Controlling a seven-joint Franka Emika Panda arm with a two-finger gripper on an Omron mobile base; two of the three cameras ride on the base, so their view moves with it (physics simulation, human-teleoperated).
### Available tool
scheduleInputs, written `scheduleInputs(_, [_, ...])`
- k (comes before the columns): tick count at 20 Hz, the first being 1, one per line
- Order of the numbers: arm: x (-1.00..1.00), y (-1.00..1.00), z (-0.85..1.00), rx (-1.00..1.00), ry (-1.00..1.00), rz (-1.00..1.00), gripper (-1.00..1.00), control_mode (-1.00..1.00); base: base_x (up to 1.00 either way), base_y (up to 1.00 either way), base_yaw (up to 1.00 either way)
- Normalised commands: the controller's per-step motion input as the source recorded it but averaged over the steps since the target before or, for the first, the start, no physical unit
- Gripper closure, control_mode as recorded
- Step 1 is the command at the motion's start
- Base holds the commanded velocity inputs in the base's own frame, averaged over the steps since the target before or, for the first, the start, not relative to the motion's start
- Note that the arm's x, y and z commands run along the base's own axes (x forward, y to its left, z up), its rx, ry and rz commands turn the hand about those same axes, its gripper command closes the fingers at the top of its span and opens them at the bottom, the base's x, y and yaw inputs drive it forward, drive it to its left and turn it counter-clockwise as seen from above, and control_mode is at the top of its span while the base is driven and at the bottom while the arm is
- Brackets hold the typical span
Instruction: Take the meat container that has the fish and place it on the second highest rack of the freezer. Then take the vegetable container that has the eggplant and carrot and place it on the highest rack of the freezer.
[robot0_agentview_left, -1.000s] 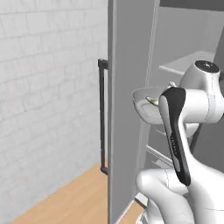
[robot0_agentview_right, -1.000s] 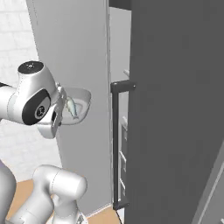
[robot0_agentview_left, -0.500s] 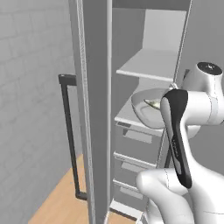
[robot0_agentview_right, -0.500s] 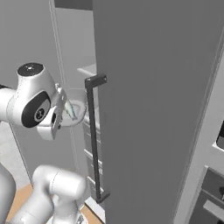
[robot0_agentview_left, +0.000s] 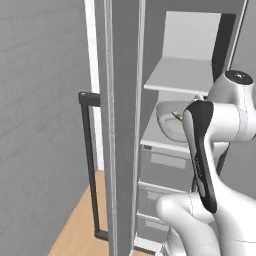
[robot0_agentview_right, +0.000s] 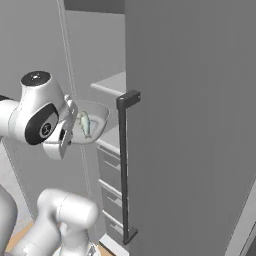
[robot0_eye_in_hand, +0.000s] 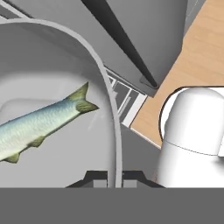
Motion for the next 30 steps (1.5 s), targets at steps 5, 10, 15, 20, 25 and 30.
scheduleInputs(5, [0.0,0.0,0.0,0.0,0.0,0.0,1.0,1.0,0.16,0.16,-0.37])
scheduleInputs(10, [0.0,0.0,0.0,0.0,0.0,0.0,1.0,1.0,0.22,0.27,-0.2])
scheduleInputs(15, [0.0,0.0,0.0,0.0,0.0,0.0,1.0,1.0,0.32,0.48,-0.03])
scheduleInputs(20, [0.38,0.27,-0.1,-0.01,0.0,-0.13,1.0,-1.0,0.09,0.13,-0.01])
scheduleInputs(25, [0.83,0.44,-0.19,-0.01,0.0,-0.17,1.0,-1.0,0.0,0.0,0.0])
scheduleInputs(30, [1.0,-0.14,-0.34,0.0,0.0,-0.18,1.0,-1.0,0.0,0.0,0.0])
